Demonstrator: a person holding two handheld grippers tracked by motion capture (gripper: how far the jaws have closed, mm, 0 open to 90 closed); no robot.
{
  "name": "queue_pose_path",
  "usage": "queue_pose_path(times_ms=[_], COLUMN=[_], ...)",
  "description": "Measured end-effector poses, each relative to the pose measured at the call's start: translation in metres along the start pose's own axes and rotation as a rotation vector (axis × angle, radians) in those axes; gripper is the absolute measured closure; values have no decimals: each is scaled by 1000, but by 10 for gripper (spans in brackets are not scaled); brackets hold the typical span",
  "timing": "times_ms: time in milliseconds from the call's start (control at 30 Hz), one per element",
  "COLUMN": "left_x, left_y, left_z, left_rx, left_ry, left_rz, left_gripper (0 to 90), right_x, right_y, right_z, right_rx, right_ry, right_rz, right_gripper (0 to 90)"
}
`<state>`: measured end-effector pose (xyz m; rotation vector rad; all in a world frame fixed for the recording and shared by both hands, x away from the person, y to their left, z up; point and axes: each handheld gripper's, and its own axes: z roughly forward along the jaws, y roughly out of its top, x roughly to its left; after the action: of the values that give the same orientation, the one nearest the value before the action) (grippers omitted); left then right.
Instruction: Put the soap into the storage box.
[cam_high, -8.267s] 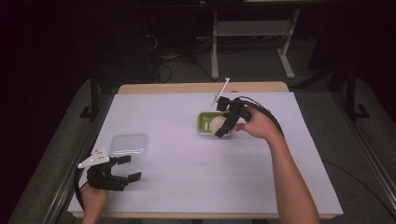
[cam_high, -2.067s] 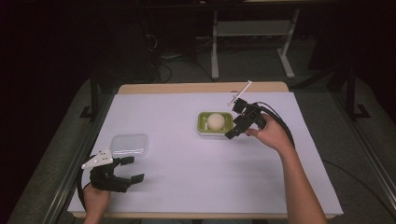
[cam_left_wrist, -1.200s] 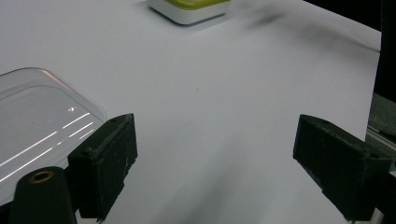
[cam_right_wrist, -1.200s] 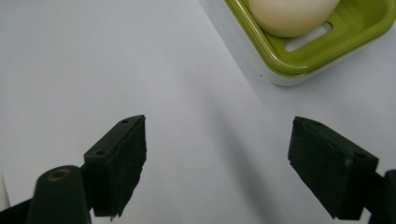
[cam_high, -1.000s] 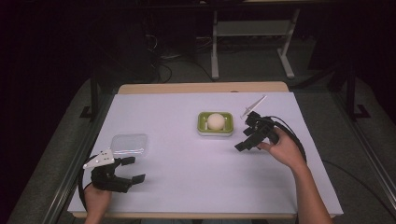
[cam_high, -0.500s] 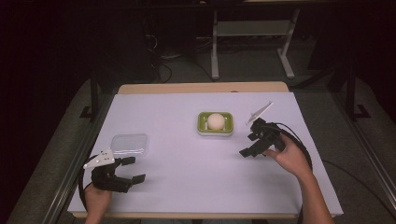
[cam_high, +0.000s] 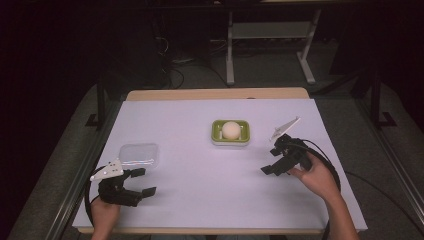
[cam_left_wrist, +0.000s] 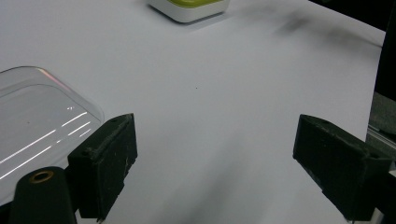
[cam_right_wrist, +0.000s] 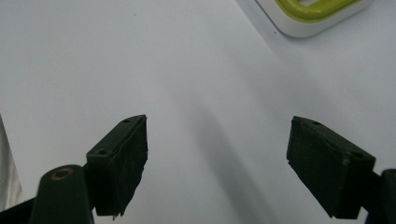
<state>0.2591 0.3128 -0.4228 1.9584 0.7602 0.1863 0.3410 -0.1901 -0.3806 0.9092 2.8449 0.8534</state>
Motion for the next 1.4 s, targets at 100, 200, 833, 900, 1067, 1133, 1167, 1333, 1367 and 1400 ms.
queue_pose_path(times_ms=[100, 200, 833, 900, 1067, 1133, 1167, 1333, 1367, 1400], left_x=[0, 0, -2, -2, -2, -3, -3, -2, -2, -2], left_y=[0, 0, 0, 0, 0, 0, 0, 0, 0, 0], left_z=[0, 1, 2, 3, 4, 5, 5, 4, 4, 5], left_rx=[1, 1, 11, 11, 8, 9, 9, 11, 10, 6], left_ry=[0, 1, 1, 0, -2, -1, -2, -2, -2, -2], left_rz=[-2, -2, -7, -9, -5, -5, -5, -3, -4, -9], left_gripper=[129, 129, 129, 129, 129, 129, 129, 129, 129, 129], right_x=[2, 4, 19, 21, 24, 26, 25, 28, 29, 30], right_y=[-5, -10, -44, -47, -54, -56, -57, -64, -66, -67], right_z=[0, -1, 1, 1, 1, 2, 2, 4, 4, 4], right_rx=[-4, -9, -22, -18, -27, -28, -32, -41, -39, -39], right_ry=[-2, -4, -12, -11, -13, -11, -11, -12, -11, -15], right_rz=[6, 5, 20, 24, 29, 39, 29, 39, 43, 42], right_gripper=[198, 199, 195, 195, 195, 195, 195, 195, 195, 195])
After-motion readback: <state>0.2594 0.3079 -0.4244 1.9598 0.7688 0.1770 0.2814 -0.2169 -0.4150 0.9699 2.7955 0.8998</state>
